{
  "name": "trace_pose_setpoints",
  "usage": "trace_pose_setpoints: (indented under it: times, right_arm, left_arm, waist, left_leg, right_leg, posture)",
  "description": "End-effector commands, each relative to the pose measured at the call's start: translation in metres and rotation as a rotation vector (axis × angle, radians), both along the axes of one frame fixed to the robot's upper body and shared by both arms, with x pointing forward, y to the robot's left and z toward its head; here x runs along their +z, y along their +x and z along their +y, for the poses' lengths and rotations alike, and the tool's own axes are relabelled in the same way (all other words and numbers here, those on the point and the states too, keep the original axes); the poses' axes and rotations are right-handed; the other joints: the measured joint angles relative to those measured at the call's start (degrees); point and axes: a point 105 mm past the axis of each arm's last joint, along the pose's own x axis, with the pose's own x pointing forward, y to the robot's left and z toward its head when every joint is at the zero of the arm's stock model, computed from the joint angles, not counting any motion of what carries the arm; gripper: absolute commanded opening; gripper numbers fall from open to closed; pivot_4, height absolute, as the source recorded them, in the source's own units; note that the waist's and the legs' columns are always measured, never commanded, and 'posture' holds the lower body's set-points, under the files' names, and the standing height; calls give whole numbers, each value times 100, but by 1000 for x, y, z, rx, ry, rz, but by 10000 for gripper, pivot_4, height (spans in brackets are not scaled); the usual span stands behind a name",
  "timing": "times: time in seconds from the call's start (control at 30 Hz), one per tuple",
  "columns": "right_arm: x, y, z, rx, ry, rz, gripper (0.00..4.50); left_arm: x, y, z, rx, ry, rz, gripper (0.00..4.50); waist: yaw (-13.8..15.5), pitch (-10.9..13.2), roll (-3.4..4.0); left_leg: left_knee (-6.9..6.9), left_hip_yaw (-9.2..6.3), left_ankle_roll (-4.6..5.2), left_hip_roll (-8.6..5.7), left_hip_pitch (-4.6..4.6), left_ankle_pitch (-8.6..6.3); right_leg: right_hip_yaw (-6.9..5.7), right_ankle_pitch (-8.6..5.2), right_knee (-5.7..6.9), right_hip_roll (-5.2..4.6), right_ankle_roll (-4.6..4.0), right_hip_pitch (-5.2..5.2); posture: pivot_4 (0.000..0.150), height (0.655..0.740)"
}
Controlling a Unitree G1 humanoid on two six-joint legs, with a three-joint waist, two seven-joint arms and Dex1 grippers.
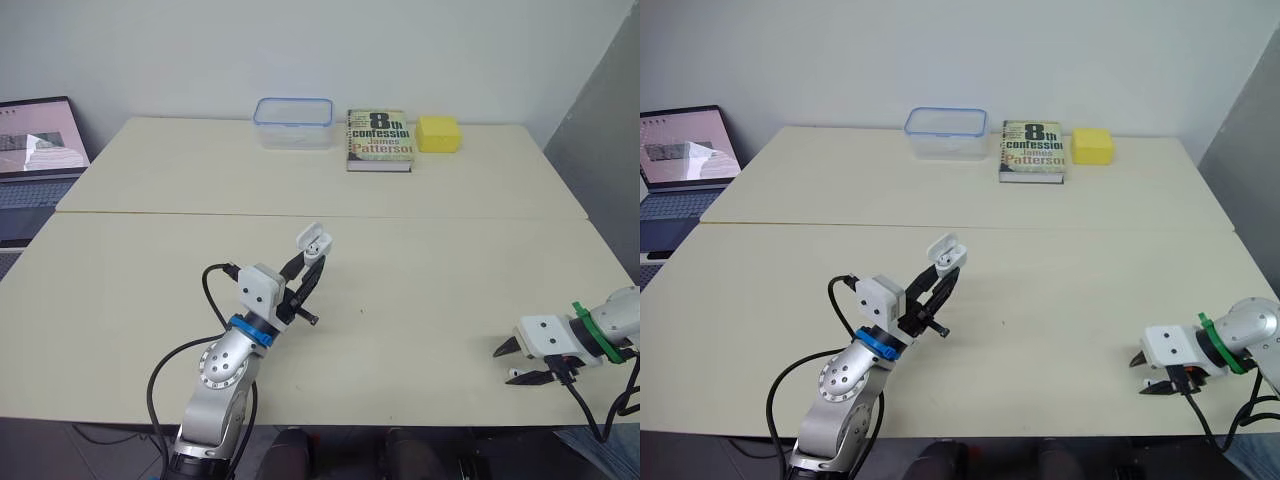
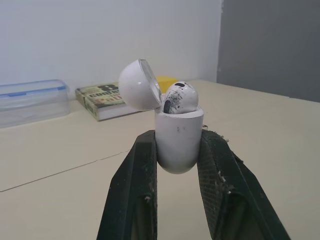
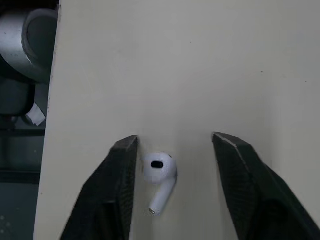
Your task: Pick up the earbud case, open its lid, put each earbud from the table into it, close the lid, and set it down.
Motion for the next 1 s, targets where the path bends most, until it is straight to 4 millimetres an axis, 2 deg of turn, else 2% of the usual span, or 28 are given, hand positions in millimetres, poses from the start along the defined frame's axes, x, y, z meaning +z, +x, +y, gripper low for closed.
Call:
trace_pose_setpoints:
  times: [0.03, 0.2, 0.27, 0.33, 0.4, 0.6, 0.73, 1.0]
  right_arm:
    - [6, 5, 0, 3, 1, -43, 34206]
    - [36, -2, 20, 23, 49, -83, 34206]
    - [43, -3, 21, -16, 32, -103, 34206]
    - [45, -1, 14, -69, -52, -151, 34206]
    - [44, 0, 4, -145, -156, -175, 34206]
    - [30, -27, 3, -206, -268, -77, 34206]
    - [21, -24, -2, -251, -290, -111, 34206]
    - [13, -17, -1, -280, -280, -131, 34206]
  left_arm:
    - [14, -3, -2, 1, -5, -58, 7393]
    - [12, -3, -1, 7, -7, -53, 7393]
    - [12, -3, -1, 10, -8, -51, 7393]
    - [12, -3, -1, 11, -9, -49, 7393]
    - [10, -3, -1, 11, -10, -43, 7393]
    - [8, -3, -7, -3, -19, -33, 7393]
    - [7, -4, -8, -6, -21, -27, 7393]
    - [7, -4, -5, 6, -15, -25, 7393]
  waist:
    - [-1, 0, 0]
    - [7, -2, 7]
    - [24, -2, 9]
    - [44, -2, 8]
    - [57, -2, 9]
    - [92, -2, 8]
    - [87, -2, 8]
    - [91, -1, 7]
  left_leg:
    - [0, 1, 0, 1, 1, 0]
    - [-2, -2, 0, 2, -3, 0]
    - [-2, -4, 0, 1, -13, 0]
    - [0, -5, 0, 1, -21, 0]
    - [1, -4, 0, 0, -20, 0]
    - [0, -2, -1, 2, -25, 0]
    - [2, 2, -1, 0, -23, 0]
    - [1, 0, 0, -1, -25, 0]
  right_leg:
    - [2, 0, 0, 0, 0, 0]
    - [4, 10, 3, 1, -18, -9]
    - [0, 11, 2, 0, -20, -15]
    - [-3, 12, 1, 0, -21, -18]
    - [-4, 12, 0, 0, -21, -16]
    - [-5, 11, -2, 0, -19, -21]
    - [-1, -2, -2, -1, 5, -19]
    - [-4, -3, -4, -1, 6, -20]
  posture:
    - [1500, 7387]
    - [1500, 7387]
    - [1500, 7387]
    - [1500, 7387]
    - [1500, 7387]
    - [1500, 7387]
    - [1500, 7387]
    - [1500, 7387]
